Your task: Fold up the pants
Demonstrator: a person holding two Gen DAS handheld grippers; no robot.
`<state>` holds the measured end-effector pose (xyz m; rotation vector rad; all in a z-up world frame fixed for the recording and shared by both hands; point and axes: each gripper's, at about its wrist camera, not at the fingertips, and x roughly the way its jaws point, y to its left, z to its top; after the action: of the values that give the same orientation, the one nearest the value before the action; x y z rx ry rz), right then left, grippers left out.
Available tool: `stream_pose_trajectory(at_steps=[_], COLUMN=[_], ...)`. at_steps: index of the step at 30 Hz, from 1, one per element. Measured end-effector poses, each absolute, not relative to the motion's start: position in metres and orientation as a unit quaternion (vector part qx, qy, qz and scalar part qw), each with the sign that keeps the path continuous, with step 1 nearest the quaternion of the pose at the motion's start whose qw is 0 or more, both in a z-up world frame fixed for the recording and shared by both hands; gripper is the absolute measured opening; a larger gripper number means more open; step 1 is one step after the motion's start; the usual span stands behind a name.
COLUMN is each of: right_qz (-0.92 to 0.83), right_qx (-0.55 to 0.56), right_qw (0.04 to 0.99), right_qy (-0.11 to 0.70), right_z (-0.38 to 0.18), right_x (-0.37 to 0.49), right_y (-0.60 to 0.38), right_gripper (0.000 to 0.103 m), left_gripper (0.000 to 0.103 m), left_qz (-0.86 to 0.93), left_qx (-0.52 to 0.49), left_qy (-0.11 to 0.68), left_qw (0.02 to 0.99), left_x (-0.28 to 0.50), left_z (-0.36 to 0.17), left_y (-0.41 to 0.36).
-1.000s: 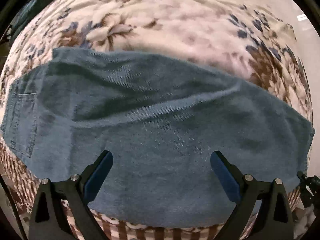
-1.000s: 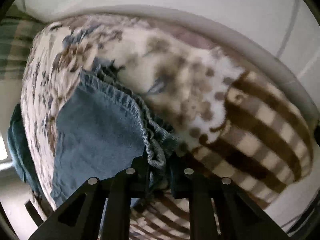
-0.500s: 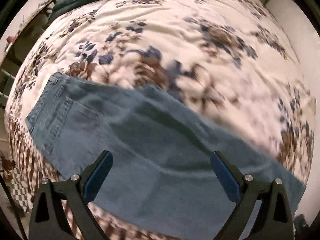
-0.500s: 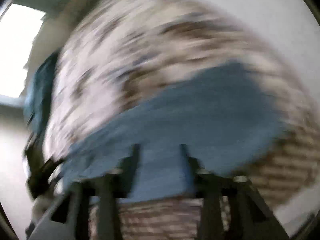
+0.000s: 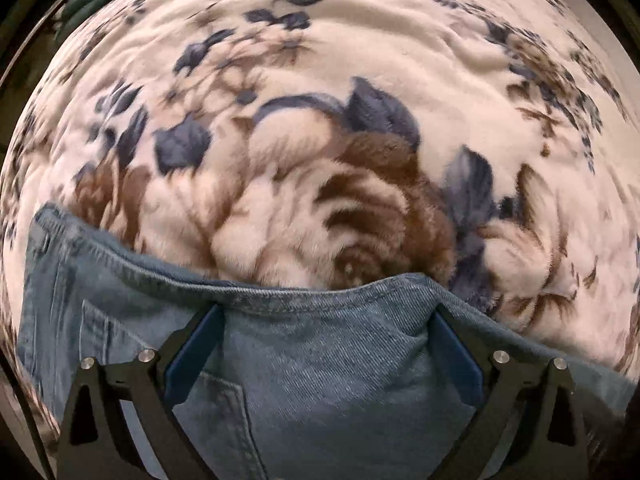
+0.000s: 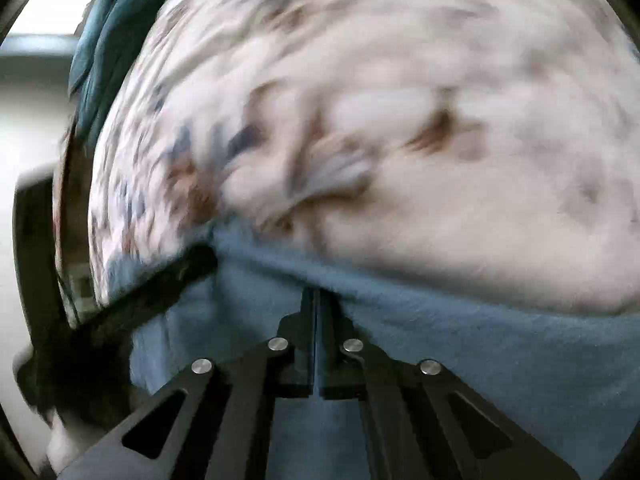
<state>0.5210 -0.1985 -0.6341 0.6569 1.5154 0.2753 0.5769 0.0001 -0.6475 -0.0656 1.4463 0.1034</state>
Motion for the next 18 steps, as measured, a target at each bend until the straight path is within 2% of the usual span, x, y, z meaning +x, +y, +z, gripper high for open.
stream_pose_trajectory(at_steps=[2, 5, 10, 17, 18], right_qz=[0.118, 0.116, 0.158, 0.193, 0.182], right_qx=[0.306, 0.268, 0.283, 0.251, 0.241], right_qw=[0.656, 0.664, 0.678, 0.667, 0.666], right_qy=[0.68, 0.688, 0.66, 0.674, 0.682], right_z=[-0.642, -0.633, -0.59, -0.608, -0.619], right_x=[0.523, 0.525, 0.534, 0.562, 0.569], right_y=[-0.199, -0.189, -0.163, -0.09, -0.083], right_gripper=[0.0, 0.0, 0.004, 0.004, 0.0], left_gripper=[0.103, 0.103, 0.103, 0.103, 0.103], left_qz=[0.036, 0.02, 0.033, 0.159, 0.187], left_qx=[-0.029, -0.085, -0.117, -0.118, -0.125], left_qy=[0.664, 0.662, 0.63, 0.608, 0.604], left_qw=[0.746, 0.744, 0.767, 0.769, 0.764], left_x=[0.578, 0.581, 0.578, 0.556, 0.546], left_z=[-0.65, -0.632, -0.585, -0.573, -0.574], left_y=[0.001, 0.017, 0.061, 0.176, 0.202])
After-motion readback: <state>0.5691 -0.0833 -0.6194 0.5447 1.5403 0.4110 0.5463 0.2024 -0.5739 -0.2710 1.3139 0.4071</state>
